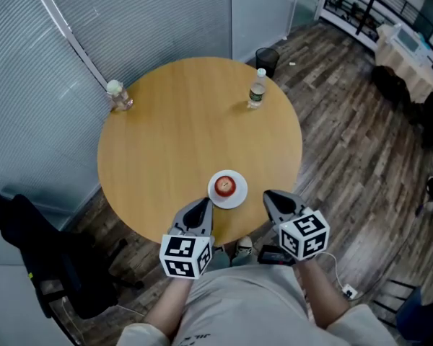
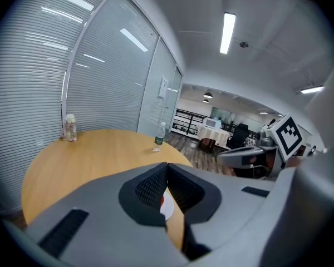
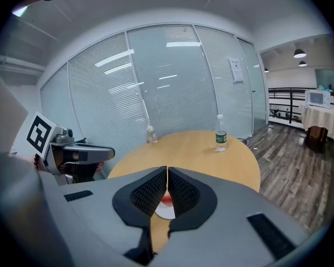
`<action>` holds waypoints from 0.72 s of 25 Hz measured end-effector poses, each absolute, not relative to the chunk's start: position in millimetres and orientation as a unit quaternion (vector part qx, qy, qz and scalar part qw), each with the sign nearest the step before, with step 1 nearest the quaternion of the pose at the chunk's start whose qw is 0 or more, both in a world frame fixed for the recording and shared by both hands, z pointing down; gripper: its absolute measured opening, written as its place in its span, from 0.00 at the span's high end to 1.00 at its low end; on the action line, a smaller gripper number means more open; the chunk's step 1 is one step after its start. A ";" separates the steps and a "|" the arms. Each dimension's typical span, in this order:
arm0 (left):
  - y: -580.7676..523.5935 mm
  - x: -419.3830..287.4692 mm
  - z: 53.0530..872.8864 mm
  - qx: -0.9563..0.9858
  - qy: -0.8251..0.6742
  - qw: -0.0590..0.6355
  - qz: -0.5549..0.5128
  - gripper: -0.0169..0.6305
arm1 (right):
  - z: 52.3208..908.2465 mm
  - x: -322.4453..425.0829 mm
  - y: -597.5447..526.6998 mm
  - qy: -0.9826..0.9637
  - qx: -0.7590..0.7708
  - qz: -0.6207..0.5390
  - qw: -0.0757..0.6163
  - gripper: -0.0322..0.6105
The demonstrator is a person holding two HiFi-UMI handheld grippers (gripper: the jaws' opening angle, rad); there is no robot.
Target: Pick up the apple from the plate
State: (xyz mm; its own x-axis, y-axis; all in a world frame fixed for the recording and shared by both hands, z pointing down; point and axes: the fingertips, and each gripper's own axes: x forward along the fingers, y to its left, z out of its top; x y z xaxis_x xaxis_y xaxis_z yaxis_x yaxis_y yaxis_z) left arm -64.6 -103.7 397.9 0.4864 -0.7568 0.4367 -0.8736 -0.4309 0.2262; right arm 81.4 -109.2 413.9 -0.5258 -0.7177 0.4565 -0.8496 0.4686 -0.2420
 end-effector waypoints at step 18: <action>-127.0 -52.7 422.2 0.849 -0.452 0.224 0.159 0.97 | 432.6 85.3 -128.8 -0.830 0.477 0.251 0.142 0.90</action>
